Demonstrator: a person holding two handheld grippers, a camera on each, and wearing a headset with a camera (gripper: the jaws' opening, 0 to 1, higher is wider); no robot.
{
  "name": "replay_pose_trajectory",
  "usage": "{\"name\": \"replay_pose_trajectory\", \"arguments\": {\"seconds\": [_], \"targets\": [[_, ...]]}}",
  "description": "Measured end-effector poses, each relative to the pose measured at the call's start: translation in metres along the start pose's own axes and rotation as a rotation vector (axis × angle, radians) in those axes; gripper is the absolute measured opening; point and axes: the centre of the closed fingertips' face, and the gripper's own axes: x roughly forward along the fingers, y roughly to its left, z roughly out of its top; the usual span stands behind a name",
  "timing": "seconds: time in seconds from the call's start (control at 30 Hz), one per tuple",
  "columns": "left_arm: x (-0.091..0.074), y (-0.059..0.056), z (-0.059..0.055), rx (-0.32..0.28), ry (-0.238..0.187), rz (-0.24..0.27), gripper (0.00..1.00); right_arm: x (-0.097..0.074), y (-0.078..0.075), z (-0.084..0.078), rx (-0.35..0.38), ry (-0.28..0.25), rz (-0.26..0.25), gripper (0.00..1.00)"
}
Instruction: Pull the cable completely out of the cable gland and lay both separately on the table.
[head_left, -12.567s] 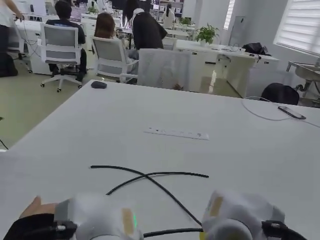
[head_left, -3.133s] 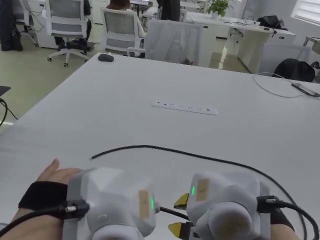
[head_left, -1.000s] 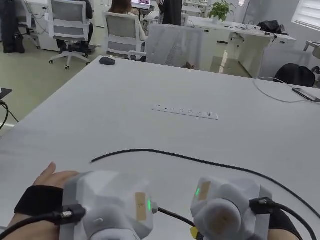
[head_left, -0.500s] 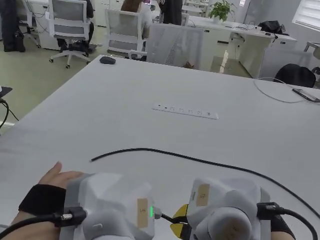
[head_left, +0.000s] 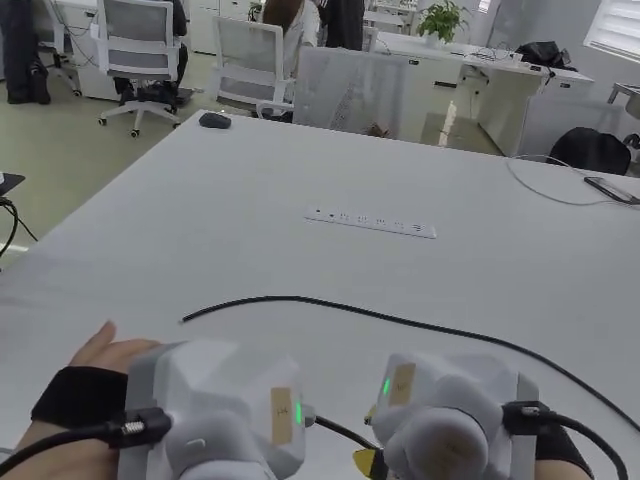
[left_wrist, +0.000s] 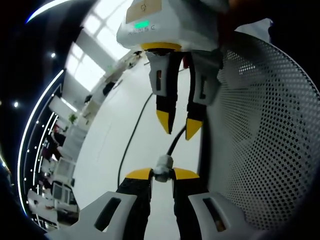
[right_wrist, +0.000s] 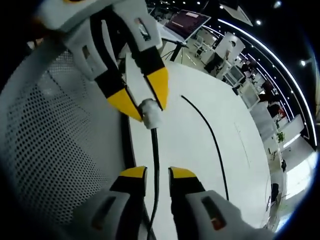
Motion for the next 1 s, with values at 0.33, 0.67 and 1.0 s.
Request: {"name": "replay_pose_trajectory", "arguments": {"seconds": [0.33,0.67,1.0], "targets": [[0.000,-0.003,0.003,0.018,-0.011,-0.013,0.16,-0.001,0.001,0.004,0.008,-0.030,0.005,0.04],[-0.001,0.007,-0.005,-0.036,0.013,0.021,0.16,-0.001,-0.013,-0.024,0.077,0.093,-0.051,0.04],[-0.001,0.011,-0.007,-0.041,0.025,0.032,0.16,-0.004,-0.020,-0.026,0.111,0.095,-0.052,0.04]]}}
